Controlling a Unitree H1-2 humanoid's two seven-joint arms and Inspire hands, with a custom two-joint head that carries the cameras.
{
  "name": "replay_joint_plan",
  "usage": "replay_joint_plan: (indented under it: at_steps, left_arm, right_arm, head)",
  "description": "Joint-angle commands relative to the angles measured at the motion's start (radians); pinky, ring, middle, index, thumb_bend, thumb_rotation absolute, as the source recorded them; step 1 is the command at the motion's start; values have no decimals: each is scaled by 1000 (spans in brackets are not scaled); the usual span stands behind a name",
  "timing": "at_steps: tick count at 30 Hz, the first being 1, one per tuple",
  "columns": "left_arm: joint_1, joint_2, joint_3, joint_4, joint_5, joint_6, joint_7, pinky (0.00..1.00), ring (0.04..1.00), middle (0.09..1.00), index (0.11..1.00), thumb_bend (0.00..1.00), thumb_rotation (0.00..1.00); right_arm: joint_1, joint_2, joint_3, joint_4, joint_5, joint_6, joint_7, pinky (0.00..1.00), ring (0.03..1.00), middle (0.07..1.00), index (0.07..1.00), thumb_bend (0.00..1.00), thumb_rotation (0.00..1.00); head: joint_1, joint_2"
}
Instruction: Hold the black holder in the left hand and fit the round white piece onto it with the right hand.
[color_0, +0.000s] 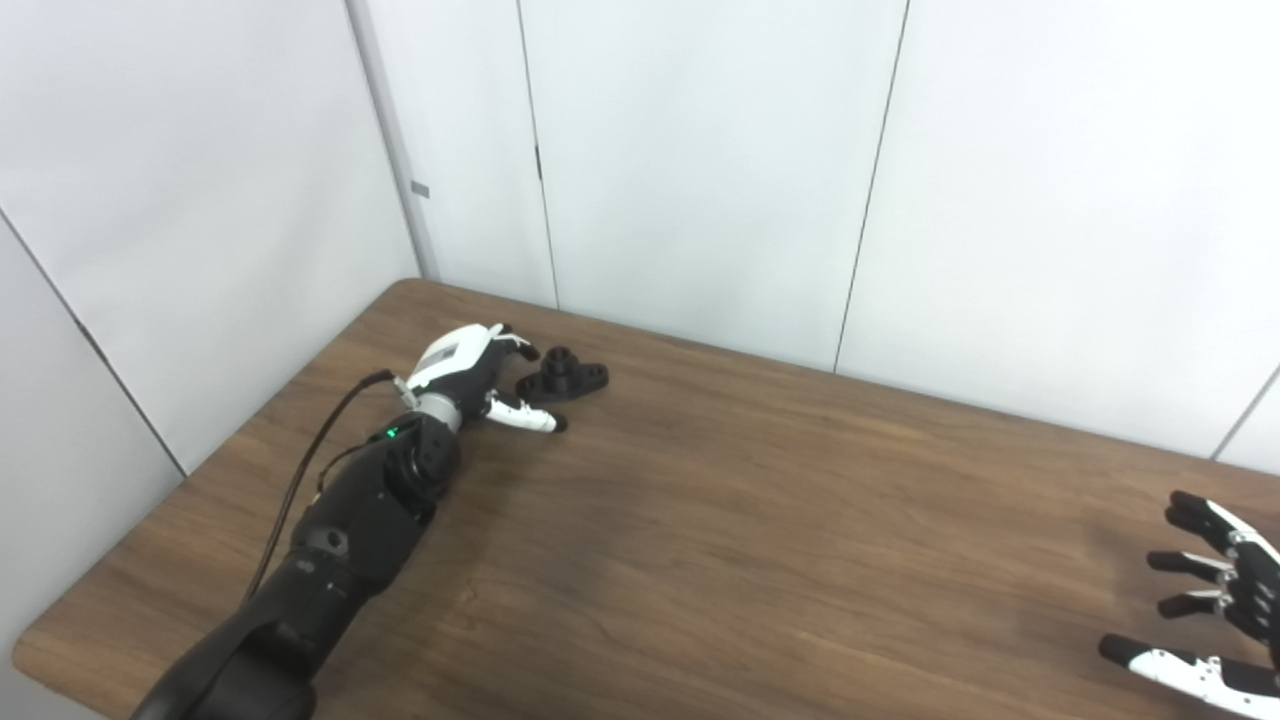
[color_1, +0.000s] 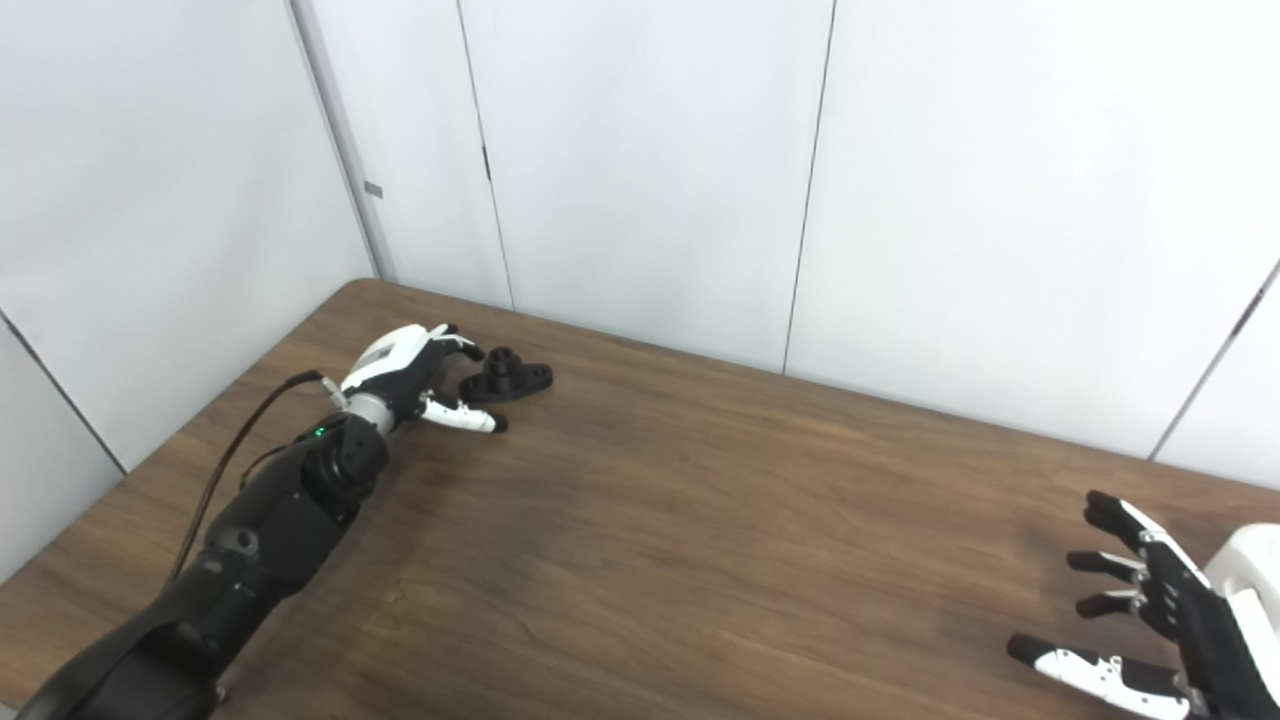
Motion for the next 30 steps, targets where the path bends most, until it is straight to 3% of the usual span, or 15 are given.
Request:
replay_joint_plan:
  at_steps: [1,8,15,30]
  left_arm:
    - [-50,18,-11,14,21,-24,30,986,1000,997,804,919,280]
    - [-72,20,-78,102,76,-33,80,1000,1000,1000,800,896,277]
    - [-78,8,-81,181,59,-33,122,1000,1000,998,795,877,255]
    - [-66,-3,-56,237,-7,-43,140,973,1000,980,759,851,258]
  right_arm:
    - [-19,-17,-16,-43,8,-5,-5,504,714,854,850,809,188]
    - [-7,-26,-23,-71,15,11,4,526,716,855,847,808,179]
    - [-1,-38,-32,-83,28,16,10,526,712,857,844,814,176]
    - [-14,-57,-38,-66,42,-2,11,554,720,867,853,805,171]
  head:
    - [-1,1]
    - [-9,7]
    - [-10,13]
    - [-3,20]
